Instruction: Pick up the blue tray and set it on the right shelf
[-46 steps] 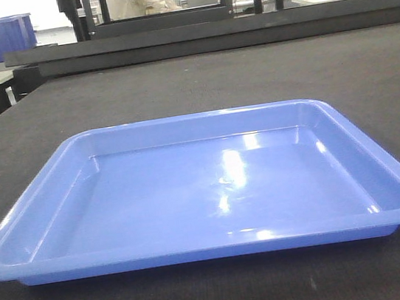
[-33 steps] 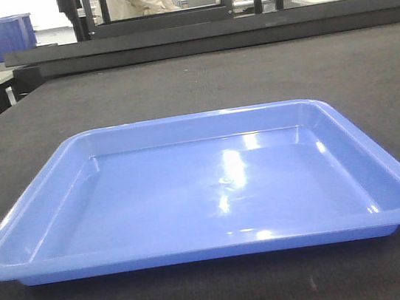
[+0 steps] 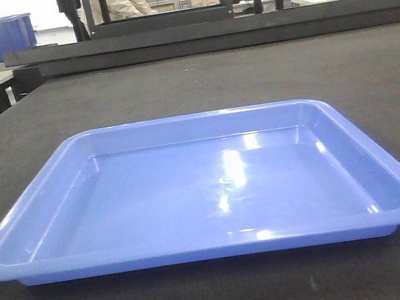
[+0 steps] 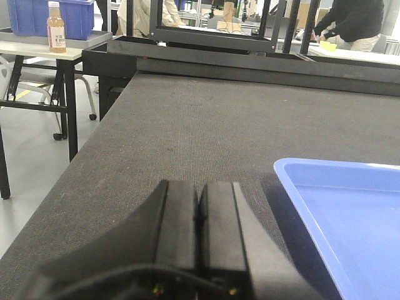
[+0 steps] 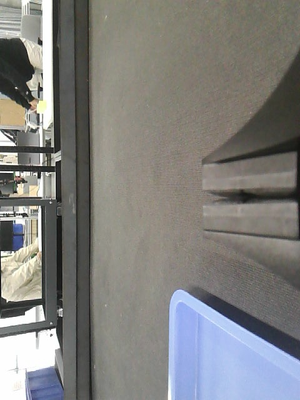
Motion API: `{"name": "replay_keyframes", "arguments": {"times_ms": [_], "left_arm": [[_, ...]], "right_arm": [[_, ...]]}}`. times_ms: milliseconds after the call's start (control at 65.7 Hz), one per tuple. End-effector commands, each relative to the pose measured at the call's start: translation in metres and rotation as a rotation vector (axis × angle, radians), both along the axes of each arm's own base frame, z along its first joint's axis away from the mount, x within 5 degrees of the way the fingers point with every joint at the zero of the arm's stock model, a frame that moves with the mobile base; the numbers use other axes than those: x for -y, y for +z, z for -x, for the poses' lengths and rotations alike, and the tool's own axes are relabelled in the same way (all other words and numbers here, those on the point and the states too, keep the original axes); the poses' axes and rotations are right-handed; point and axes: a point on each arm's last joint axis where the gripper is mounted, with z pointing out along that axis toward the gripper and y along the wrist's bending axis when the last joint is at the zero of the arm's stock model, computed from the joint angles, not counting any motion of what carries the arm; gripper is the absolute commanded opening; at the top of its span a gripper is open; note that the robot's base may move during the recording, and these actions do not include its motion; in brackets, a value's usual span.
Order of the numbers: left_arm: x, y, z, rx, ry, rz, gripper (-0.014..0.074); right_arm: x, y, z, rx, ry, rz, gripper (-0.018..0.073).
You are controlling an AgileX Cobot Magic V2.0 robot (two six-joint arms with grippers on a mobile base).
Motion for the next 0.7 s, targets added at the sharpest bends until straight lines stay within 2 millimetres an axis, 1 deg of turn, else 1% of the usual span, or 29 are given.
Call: {"name": "replay_keyframes", "arguments": {"times_ms": [0,76,152,198,244,274,320,381,426,487,564,579,609,624,685], "left_arm": [[0.000,-0.001,0.000,0.067,0.004,0.014,-0.0048],[0.000,0.003,0.001,0.094,0.004,0.017,-0.0048],[-0.001,0.016,0.003,0.140,0.002,0.024,-0.0048],[-0.001,0.028,0.005,0.173,0.002,0.029,-0.0048],[-0.001,0.043,0.007,0.199,0.002,0.032,-0.0048],[-0.001,0.050,0.009,0.200,0.001,0.033,-0.0048],[-0.002,0.065,0.011,0.193,0.000,0.029,-0.0048],[-0.002,0.080,0.012,0.130,-0.001,0.011,-0.0048],[-0.001,0.091,0.012,0.066,-0.002,-0.001,-0.0048],[-0.001,0.105,0.010,-0.037,-0.005,-0.016,-0.0048],[0.001,0.122,0.002,-0.177,-0.010,-0.032,-0.0048],[0.001,0.122,-0.001,-0.223,-0.012,-0.036,-0.0048],[0.002,0.127,-0.007,-0.293,-0.016,-0.041,-0.0048],[0.003,0.129,-0.011,-0.336,-0.019,-0.042,-0.0048],[0.006,0.136,-0.022,-0.443,-0.028,-0.046,-0.0048]], "right_arm": [[0.001,0.019,0.004,0.160,-0.009,0.005,0.0053],[0.001,0.023,0.005,0.180,-0.009,0.005,0.0053],[0.000,0.034,0.008,0.172,-0.007,0.001,0.0053],[0.000,0.042,0.010,0.144,-0.005,0.001,0.0053],[0.000,0.055,0.015,0.116,-0.003,0.002,0.0053],[0.000,0.060,0.017,0.095,-0.001,0.002,0.0053],[0.000,0.071,0.020,0.048,0.001,0.003,0.0053],[-0.001,0.084,0.023,-0.008,0.004,0.003,0.0053],[-0.001,0.098,0.023,-0.037,0.005,0.004,0.0053],[-0.001,0.114,0.020,-0.115,0.008,0.004,0.0053],[-0.001,0.130,0.010,-0.243,0.011,0.008,0.0053],[-0.001,0.133,0.004,-0.292,0.013,0.014,0.0053],[-0.001,0.140,-0.001,-0.345,0.015,0.020,0.0053],[-0.001,0.140,-0.006,-0.394,0.017,0.024,0.0053],[-0.001,0.149,-0.021,-0.506,0.021,0.025,0.0053]]}}
